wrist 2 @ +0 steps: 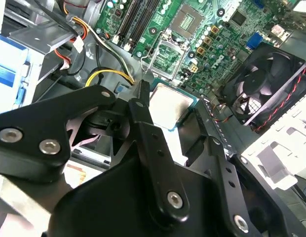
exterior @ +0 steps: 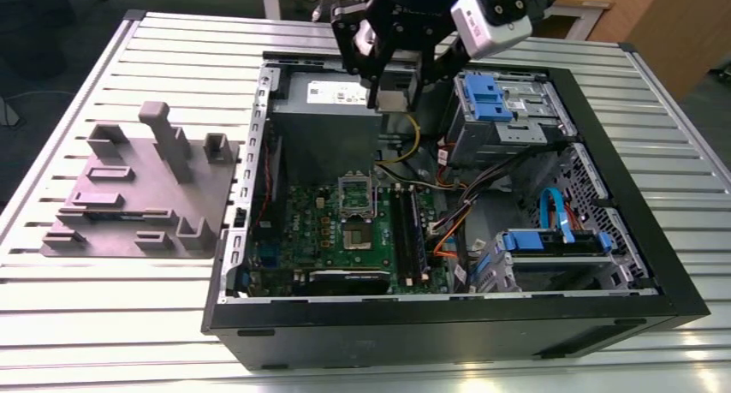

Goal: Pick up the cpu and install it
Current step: 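Place the cpu into insertion slot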

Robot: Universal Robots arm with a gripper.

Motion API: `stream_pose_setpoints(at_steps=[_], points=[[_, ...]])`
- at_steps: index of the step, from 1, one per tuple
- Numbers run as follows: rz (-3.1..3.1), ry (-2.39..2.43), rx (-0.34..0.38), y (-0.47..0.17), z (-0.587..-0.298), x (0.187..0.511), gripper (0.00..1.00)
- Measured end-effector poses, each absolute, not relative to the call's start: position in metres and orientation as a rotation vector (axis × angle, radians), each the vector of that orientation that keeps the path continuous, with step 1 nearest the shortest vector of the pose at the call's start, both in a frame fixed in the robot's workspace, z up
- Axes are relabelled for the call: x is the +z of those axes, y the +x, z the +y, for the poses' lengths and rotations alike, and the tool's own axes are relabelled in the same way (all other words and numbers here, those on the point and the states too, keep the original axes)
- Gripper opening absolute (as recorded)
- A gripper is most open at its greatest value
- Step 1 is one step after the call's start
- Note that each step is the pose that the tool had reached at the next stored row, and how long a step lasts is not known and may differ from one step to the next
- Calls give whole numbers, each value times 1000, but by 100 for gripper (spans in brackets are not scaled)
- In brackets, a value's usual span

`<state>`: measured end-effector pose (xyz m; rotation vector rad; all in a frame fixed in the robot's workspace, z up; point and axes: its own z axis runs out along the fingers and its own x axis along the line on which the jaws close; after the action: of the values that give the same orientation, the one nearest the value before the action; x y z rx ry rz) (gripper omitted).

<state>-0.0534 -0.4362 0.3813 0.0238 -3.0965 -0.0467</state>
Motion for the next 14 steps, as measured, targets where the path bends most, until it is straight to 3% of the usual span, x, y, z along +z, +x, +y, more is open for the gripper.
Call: stream_pose_setpoints(at_steps=[14], points=[[-3097,-5,-44,-58,-449,363,47]])
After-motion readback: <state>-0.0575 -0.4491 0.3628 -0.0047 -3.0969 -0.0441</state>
